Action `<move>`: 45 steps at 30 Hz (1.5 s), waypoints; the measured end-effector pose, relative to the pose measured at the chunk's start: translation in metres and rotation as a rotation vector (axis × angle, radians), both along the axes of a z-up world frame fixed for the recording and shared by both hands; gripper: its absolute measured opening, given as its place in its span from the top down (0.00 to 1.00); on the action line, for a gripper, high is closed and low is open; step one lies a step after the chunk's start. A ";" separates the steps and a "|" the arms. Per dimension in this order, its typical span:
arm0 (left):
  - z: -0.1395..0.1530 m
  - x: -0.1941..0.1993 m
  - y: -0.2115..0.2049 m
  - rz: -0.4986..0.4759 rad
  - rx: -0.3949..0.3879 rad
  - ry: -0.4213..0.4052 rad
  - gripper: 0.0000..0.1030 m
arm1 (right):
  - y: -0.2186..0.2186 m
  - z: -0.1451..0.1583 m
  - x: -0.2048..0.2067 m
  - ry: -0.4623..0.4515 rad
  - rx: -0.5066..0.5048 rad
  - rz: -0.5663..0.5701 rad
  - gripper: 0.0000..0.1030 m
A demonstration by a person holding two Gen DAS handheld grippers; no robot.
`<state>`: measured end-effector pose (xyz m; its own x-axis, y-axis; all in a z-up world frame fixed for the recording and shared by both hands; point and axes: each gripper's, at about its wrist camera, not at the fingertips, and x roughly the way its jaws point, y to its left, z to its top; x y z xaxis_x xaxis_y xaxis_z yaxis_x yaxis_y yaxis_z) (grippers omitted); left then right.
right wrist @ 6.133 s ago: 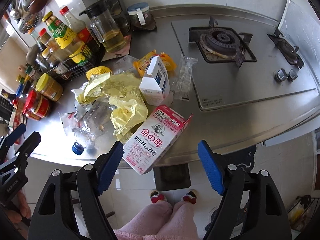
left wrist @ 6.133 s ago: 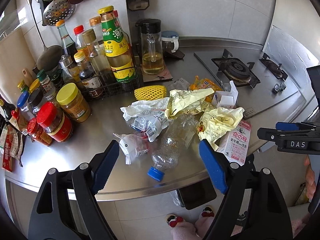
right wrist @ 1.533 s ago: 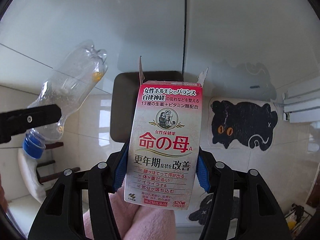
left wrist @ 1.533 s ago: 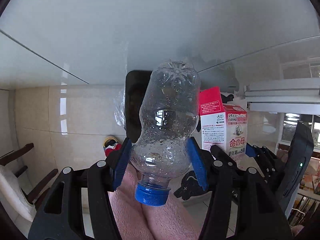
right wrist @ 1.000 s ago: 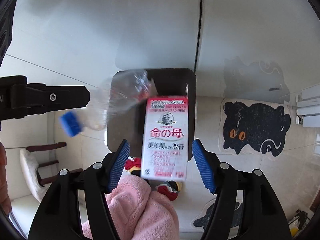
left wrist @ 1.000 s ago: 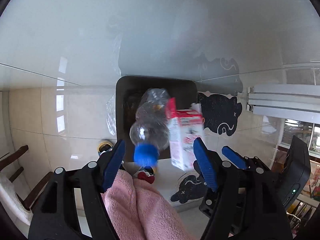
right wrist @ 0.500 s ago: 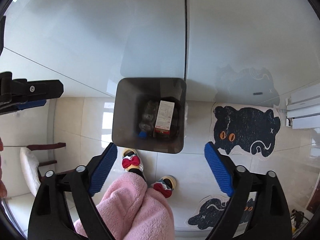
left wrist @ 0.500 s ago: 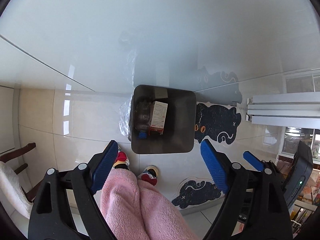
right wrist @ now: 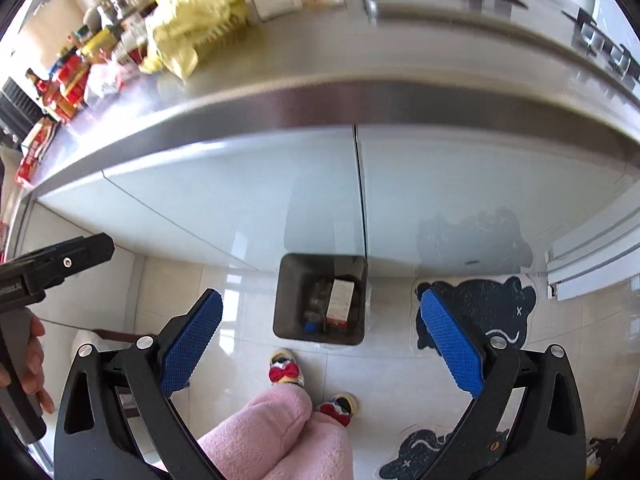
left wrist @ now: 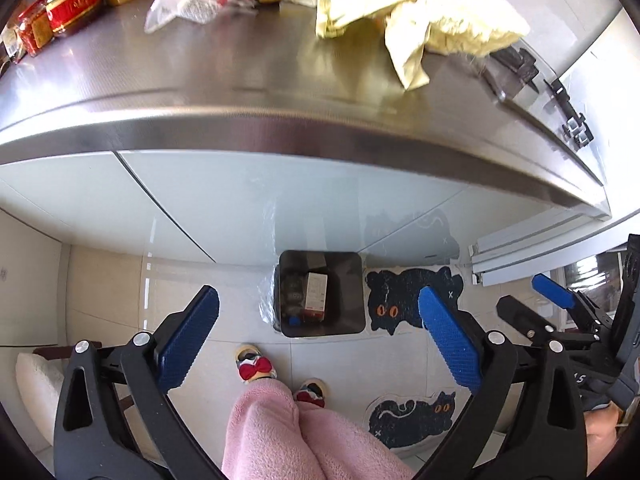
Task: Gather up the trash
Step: 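Reach both tools back to the crumpled yellow paper on the counter, then grasp the crumpled yellow paper with the left tool while the right tool grasps more yellow paper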
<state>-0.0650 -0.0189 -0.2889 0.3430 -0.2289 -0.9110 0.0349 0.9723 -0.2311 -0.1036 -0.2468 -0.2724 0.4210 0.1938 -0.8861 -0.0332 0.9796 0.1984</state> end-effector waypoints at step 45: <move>0.028 0.180 0.005 -0.271 -0.062 -0.098 0.95 | 0.024 0.059 0.173 -0.036 0.238 -0.123 0.93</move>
<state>0.1154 -0.0141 -0.2613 0.3472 -0.3786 -0.8580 0.3169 0.9084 -0.2726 0.0690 -0.2232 -0.2134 0.4844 0.3407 -0.8058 0.0720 0.9024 0.4249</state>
